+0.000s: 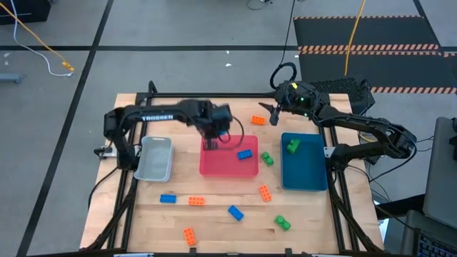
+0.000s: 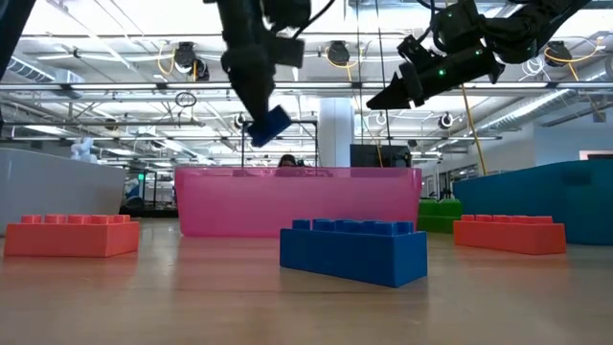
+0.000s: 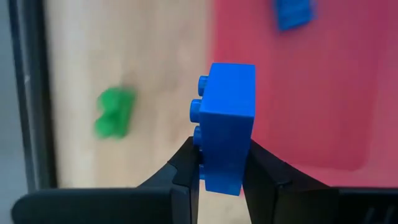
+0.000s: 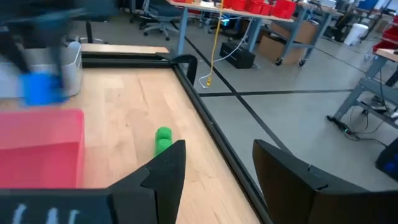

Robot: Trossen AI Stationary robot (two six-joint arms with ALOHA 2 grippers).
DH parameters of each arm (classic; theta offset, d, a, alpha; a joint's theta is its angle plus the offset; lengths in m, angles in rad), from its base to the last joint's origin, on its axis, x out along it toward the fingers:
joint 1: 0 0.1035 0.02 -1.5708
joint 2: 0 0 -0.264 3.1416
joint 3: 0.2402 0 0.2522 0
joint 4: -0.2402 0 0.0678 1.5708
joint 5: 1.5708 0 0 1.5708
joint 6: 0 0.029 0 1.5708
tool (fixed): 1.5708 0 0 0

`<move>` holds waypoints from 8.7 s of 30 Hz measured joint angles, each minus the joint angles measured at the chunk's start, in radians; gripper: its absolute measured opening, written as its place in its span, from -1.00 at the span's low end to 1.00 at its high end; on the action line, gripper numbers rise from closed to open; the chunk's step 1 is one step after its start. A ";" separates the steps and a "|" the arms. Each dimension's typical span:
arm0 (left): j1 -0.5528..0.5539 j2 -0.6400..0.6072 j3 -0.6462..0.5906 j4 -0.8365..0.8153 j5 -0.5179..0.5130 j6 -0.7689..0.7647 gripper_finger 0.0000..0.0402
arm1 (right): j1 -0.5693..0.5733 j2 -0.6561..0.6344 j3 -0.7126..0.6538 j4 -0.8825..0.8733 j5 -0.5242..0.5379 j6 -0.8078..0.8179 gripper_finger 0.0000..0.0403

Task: Sort & place blocks by color
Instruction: Put the blue game piece into the red bin, then put the green game piece into the blue bin, then put the orange game piece into the gray bin

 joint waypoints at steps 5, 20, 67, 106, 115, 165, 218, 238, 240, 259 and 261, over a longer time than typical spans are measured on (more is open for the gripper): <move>-0.063 0.036 0.000 0.097 0.000 -0.045 -0.60 | 0.003 0.000 0.000 0.000 -0.002 0.009 -0.09; -0.029 0.094 0.000 0.138 -0.003 -0.133 0.39 | 0.008 0.000 0.000 -0.008 -0.002 0.017 -0.09; 0.418 0.199 -0.002 0.203 0.157 0.314 0.14 | 0.009 0.001 0.000 -0.037 -0.004 -0.032 -0.09; 0.406 0.261 -0.003 0.197 0.085 0.287 -0.44 | 0.009 0.001 0.000 -0.033 -0.004 -0.032 -0.09; 0.400 0.077 -0.001 0.289 0.158 0.130 -0.43 | 0.009 0.001 -0.001 0.010 -0.099 -0.017 -0.09; 0.104 -0.026 -0.001 0.701 0.186 -0.073 -0.29 | 0.146 0.005 -0.162 0.570 -0.152 0.042 -0.40; 0.146 -0.147 -0.395 0.761 -0.172 -0.104 0.06 | 0.284 -0.375 0.009 -1.296 0.183 0.828 0.34; 0.145 -0.157 -0.393 0.815 -0.104 -0.098 0.06 | 0.210 -0.075 0.037 -0.687 0.314 0.303 0.27; 0.145 -0.157 -0.393 0.818 -0.088 -0.098 0.06 | 0.177 -0.003 0.074 -0.694 0.312 0.251 0.27; 0.065 -0.165 -0.393 0.867 0.041 -0.134 0.06 | 0.061 0.434 0.328 -0.755 0.205 -0.024 0.27; 0.067 -0.165 -0.393 0.869 0.040 -0.138 0.06 | 0.061 0.453 0.329 -0.746 0.207 -0.036 0.27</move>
